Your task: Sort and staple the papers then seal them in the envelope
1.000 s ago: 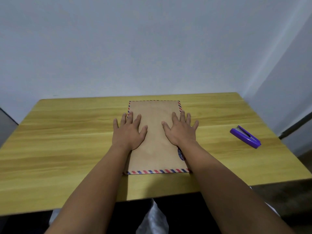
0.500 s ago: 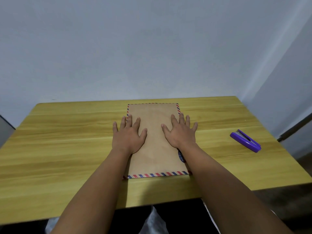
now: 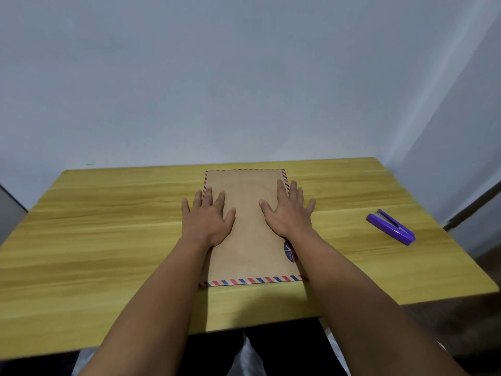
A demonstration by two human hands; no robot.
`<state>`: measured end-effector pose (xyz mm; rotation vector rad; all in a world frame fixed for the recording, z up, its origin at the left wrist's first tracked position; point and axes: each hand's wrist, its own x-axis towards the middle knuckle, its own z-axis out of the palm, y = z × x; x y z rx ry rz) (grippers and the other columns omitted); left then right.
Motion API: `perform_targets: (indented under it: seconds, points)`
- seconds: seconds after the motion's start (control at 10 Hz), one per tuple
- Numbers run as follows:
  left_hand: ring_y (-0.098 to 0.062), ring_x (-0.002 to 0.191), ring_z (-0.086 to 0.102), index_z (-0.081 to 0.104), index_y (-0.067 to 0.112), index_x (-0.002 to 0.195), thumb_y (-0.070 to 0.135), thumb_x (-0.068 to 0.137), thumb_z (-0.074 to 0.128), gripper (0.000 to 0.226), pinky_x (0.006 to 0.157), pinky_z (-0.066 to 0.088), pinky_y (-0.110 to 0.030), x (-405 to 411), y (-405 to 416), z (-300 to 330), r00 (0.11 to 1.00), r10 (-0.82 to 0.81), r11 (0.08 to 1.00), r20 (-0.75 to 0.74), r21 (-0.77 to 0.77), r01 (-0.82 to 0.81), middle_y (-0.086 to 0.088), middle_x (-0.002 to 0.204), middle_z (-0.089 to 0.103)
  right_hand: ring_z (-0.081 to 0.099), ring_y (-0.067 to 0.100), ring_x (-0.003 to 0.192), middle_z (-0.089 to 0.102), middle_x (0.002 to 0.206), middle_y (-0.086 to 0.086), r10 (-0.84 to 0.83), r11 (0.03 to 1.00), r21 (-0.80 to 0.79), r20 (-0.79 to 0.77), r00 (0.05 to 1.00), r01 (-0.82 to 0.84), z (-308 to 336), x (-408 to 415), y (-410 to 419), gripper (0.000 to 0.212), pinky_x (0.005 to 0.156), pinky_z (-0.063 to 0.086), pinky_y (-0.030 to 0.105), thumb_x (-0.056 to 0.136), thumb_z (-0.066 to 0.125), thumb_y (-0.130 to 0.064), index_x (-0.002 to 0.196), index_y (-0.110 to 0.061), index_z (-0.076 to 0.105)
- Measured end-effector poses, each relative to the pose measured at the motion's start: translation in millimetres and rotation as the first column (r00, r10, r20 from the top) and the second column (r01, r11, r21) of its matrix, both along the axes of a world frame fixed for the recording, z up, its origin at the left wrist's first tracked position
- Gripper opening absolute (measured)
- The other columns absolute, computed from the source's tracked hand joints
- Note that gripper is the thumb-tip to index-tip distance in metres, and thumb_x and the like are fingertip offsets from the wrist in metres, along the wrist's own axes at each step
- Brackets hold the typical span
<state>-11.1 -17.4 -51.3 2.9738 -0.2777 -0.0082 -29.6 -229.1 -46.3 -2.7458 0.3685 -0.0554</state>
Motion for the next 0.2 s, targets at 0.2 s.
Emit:
perform_targets:
  seconds: [0.2]
  points:
    - [-0.033,0.157,0.002,0.027,0.028,0.159,0.060,0.099,0.027,0.068,0.123,0.008,-0.061,-41.9,-21.5,18.4,0.992,-0.025,0.993,0.124,-0.115,0.040,-0.005,0.170,0.016,0.026,0.018,0.156,0.034,0.167,0.002,-0.062,0.882,0.466,0.253,0.966,-0.065,8.5,-30.6,-15.9,0.074,0.129,0.014,0.053,0.097,0.044,-0.066,0.161,-0.031,0.033]
